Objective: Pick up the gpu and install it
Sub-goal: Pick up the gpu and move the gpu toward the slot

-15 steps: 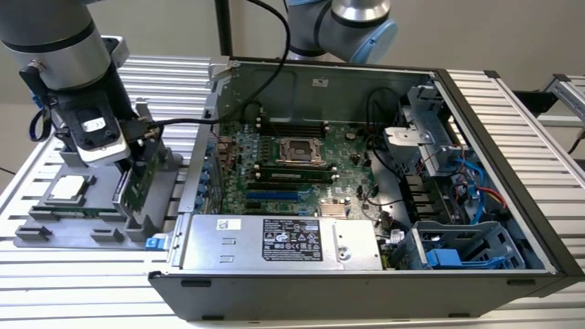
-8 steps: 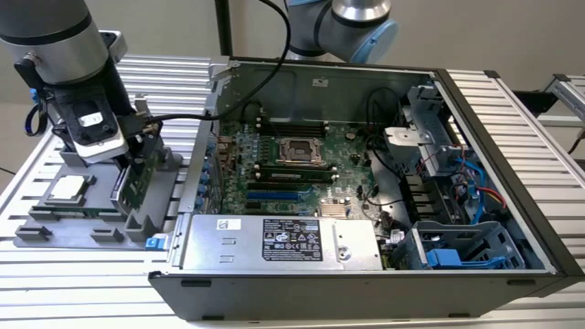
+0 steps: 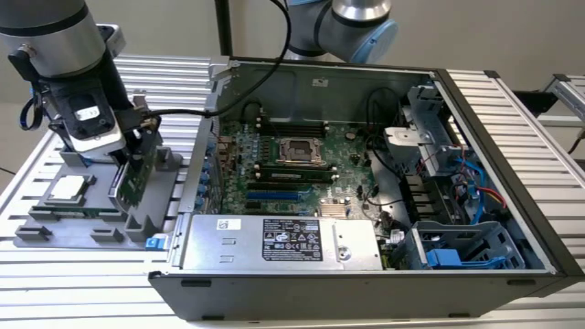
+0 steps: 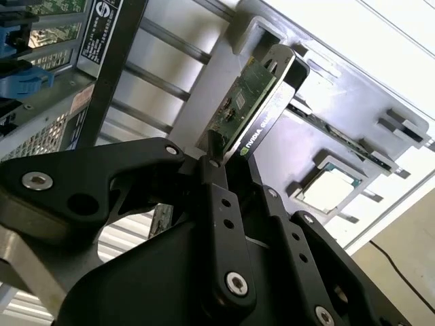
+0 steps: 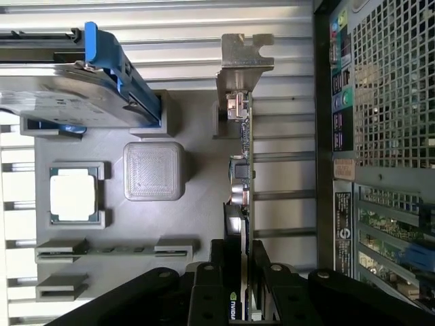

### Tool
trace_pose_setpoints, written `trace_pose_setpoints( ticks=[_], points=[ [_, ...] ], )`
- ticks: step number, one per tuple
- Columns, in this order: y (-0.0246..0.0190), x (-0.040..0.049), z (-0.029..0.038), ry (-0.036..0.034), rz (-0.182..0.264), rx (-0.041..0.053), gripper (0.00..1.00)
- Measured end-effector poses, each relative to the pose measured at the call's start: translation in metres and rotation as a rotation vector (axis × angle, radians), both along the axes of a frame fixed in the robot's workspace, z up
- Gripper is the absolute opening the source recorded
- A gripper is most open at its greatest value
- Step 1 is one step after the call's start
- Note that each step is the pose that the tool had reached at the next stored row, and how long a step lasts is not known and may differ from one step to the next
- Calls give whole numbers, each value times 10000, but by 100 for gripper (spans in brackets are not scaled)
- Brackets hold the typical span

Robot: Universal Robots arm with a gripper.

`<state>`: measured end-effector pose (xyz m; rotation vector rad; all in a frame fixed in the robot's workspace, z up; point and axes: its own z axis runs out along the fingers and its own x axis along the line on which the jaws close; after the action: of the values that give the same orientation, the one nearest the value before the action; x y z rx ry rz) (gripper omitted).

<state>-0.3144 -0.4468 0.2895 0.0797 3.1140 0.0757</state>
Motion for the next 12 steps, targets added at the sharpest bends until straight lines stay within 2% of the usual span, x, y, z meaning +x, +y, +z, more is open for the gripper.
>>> trace_pose_setpoints(
  ticks=[4,12],
  points=[
    [0,0,33,0,0,0,0],
    [0,0,52,5,0,-5,0]
  ],
)
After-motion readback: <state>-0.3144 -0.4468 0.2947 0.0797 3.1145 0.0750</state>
